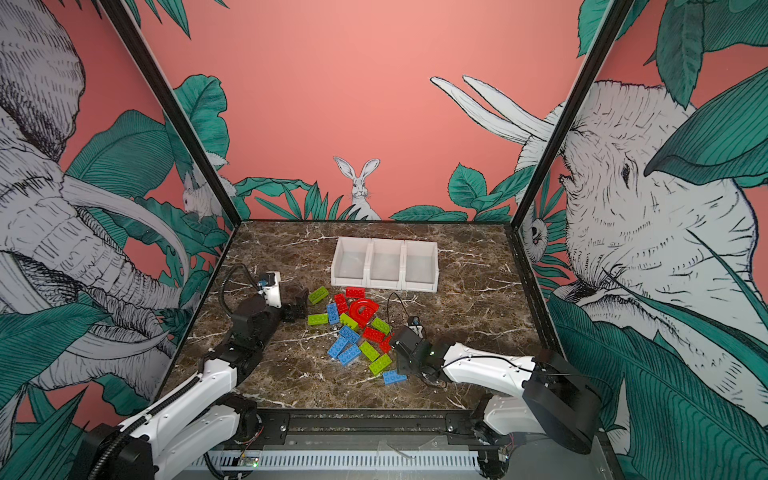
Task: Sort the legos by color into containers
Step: 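Lower the right gripper and grasp a blue brick at the pile's edge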
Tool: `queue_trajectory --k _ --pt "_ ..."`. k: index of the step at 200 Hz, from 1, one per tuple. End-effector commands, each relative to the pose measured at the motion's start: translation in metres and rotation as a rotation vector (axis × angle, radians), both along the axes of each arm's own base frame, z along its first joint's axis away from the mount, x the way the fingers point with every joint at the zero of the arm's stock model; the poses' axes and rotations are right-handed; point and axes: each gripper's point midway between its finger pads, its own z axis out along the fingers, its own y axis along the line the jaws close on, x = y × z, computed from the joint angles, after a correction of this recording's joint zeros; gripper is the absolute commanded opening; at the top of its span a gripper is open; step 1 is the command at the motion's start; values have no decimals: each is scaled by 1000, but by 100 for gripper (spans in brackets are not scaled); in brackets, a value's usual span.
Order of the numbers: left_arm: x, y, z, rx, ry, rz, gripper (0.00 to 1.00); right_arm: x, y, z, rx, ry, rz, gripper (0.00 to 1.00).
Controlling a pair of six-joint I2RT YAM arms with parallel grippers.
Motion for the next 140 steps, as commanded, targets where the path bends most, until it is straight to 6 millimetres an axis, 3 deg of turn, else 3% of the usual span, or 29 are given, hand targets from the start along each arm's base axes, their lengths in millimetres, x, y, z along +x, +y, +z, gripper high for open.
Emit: queue_trajectory --k 1,99,140 --pt "-2 2 10 -12 -37 3 99 11 9 9 2 -44 -3 62" --pt "-3 1 11 -13 -39 -6 99 19 6 0 -135 -37 40 47" --pt "-3 1 13 -14 -44 -5 99 21 3 1 -164 -43 48 34"
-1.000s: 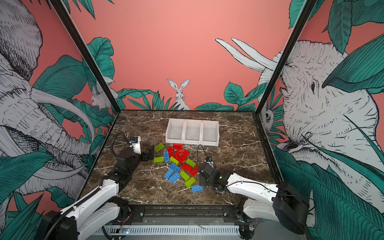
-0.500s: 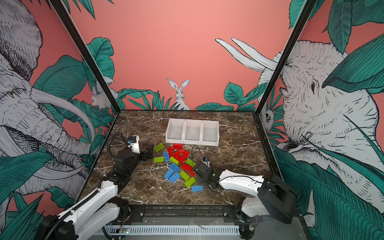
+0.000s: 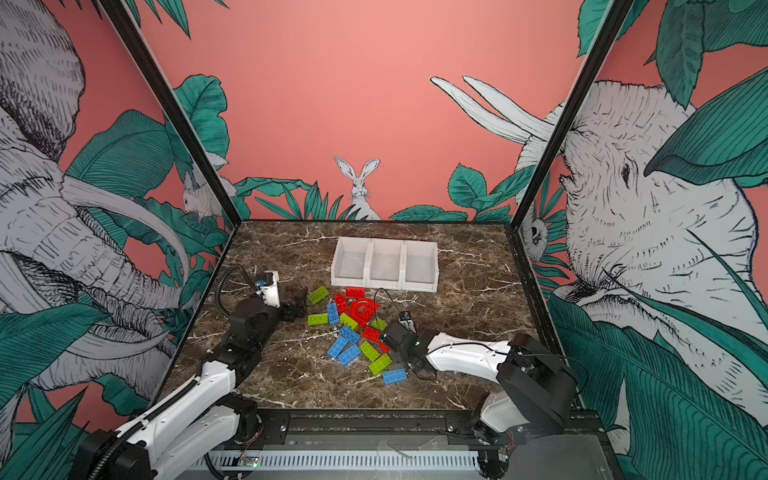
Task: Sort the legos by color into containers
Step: 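Lower the right gripper and grasp a blue brick at the pile's edge, then carry the blue brick to the end bin compartment and release it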
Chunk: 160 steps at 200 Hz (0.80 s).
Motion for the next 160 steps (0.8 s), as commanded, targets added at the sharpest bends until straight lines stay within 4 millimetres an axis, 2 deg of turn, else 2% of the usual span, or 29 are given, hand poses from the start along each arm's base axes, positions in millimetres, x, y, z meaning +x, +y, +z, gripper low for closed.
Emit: queue_trajectory --k 1,17,36,83,126,160 --pt "-2 1 6 -4 -21 -1 99 2 -4 5 -35 -25 13 34" --pt "-2 1 5 -4 -20 -1 99 2 -4 9 -20 -36 18 27" --pt "-2 0 5 0 -20 -10 99 5 -14 17 -33 -53 16 20" --pt "-2 -1 5 -7 -19 -15 99 23 -33 51 44 -98 10 16" --pt "-2 -1 6 -10 -22 -15 99 51 -57 87 69 -144 -7 15" --pt "-2 -2 4 -10 -17 -16 99 88 -70 109 70 -176 -15 14"
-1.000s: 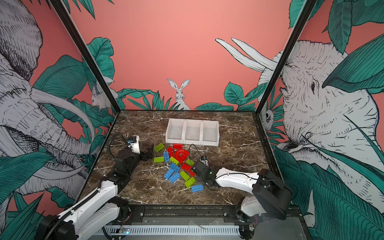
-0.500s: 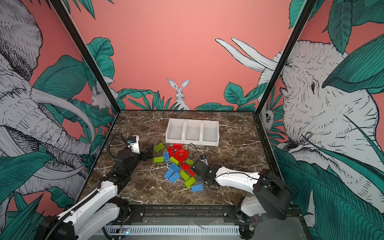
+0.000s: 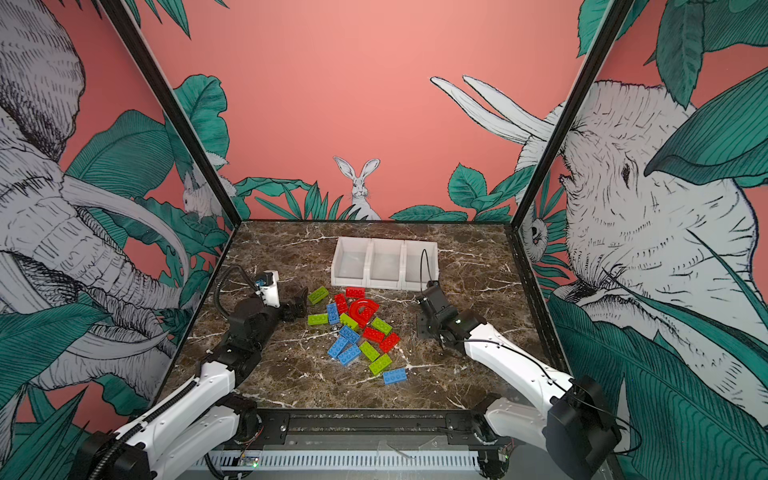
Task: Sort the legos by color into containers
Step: 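Carry the blue brick to the end bin compartment and release it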
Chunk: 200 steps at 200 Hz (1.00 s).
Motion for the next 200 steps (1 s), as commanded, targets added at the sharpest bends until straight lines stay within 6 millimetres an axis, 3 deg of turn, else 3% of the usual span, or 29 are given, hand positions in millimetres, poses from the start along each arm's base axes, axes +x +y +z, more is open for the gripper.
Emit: queue_trajectory --k 1,42,78,100,110,156,200 --pt "-1 0 1 -5 -9 -6 99 21 -4 15 -13 -18 50 14" --pt "-2 -1 3 -6 -15 -13 99 81 -6 26 -26 -41 54 14" --pt "-2 -1 4 -4 -20 -13 99 131 8 30 -22 -47 82 14" --pt "-2 -1 3 -6 -19 -13 99 157 20 11 -16 -19 97 14" --pt "-2 -2 3 -7 -19 -18 99 174 26 15 -7 -31 98 14" --pt "-1 -2 1 -7 -15 -16 99 210 36 0 -18 -26 86 14" --pt "-1 -3 2 -9 -15 -19 99 223 36 -19 -12 -5 65 16"
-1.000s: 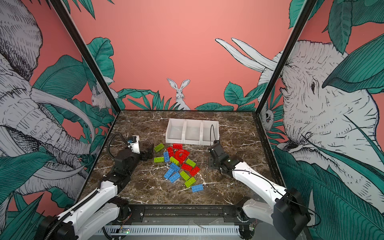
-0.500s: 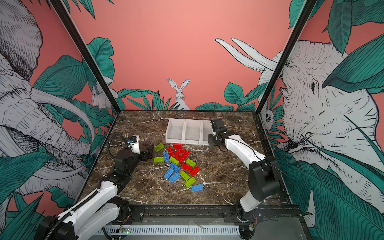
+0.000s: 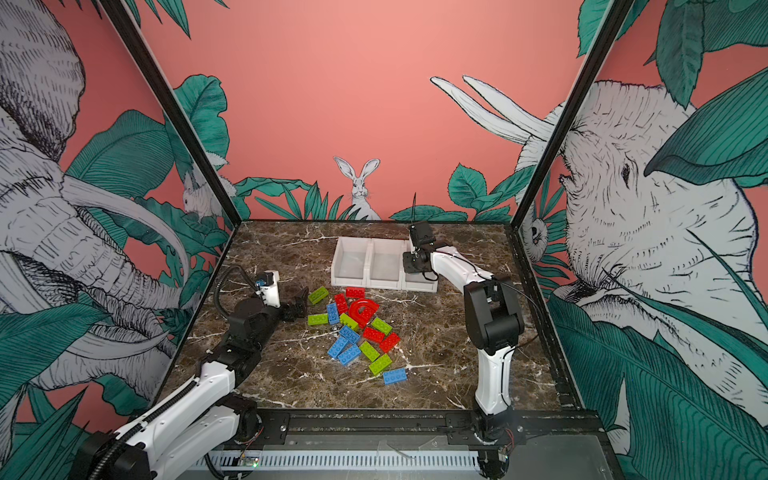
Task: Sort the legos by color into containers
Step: 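Carry the blue brick to the end bin compartment and release it, then move the right gripper to the pile and grasp another blue brick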
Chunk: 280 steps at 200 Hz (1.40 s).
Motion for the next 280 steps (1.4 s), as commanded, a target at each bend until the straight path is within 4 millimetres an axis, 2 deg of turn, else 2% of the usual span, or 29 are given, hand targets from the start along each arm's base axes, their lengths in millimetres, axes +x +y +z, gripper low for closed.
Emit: queue_trajectory --k 1,11,26,45,74,93,115,120,128,132,137,174,198,235,280 --pt "-1 0 2 -4 -15 -4 99 11 -3 0 7 -17 -17 17" --pt "-1 0 2 -5 -16 -3 99 13 -3 -1 7 -16 -18 22" --pt "-2 1 3 -4 -20 -1 99 13 -4 0 4 -14 -22 35" --pt "-2 2 3 -4 -21 2 99 12 -10 10 -10 -29 -31 50" --pt "-3 1 5 -8 -24 0 99 2 -15 34 -6 -65 -32 59" --pt "-3 1 5 -9 -23 -1 99 -12 -16 50 18 -73 -23 64" --pt "-3 1 6 -12 -24 -4 99 -45 -15 64 22 -69 3 68" --pt "-3 1 6 -12 -26 -4 99 -55 -16 62 20 -61 9 68" --pt "-3 1 6 -12 -26 -5 99 -72 -14 69 28 -71 20 69" --pt "-4 1 7 -15 -28 -5 99 -84 -14 56 15 -34 27 69" --pt "-4 1 6 -16 -28 -6 99 -98 -13 69 22 -56 35 70" --pt "-3 -2 6 -25 -26 -18 99 -197 -1 65 -16 -35 83 76" --pt "-3 -2 6 -29 -25 -19 99 -244 3 57 30 -31 57 77" --pt "-4 -3 8 -35 -30 -22 99 -290 14 37 -11 -27 64 79" --pt "-4 -3 7 -33 -29 -21 99 -324 50 10 -58 21 134 84"
